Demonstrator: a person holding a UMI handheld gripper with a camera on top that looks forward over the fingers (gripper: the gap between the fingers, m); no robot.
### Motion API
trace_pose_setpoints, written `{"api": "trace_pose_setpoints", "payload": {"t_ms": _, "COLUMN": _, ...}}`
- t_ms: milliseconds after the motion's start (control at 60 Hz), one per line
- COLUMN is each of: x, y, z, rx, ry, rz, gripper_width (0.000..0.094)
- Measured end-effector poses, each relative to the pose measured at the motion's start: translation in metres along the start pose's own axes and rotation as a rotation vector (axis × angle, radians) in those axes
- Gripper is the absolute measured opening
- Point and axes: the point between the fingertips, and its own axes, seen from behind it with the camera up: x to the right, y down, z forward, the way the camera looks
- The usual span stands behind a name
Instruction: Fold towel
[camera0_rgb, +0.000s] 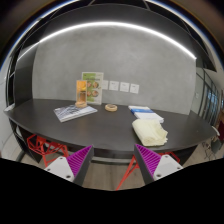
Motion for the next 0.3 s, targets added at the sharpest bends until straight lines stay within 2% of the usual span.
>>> {"api": "trace_pose_setpoints", "payload": {"t_ms": 133, "x": -0.041, "y": -0.005, "z": -0.032, "rx": 0.025, "ry": -0.013, "rz": -0.062, "gripper_width": 0.084}}
{"api": "trace_pose_setpoints", "payload": {"t_ms": 300, "x": -0.038, "y": 0.004, "z": -0.038, "rx": 0.004, "ry": 0.022, "rz": -0.066, "gripper_width": 0.0844}}
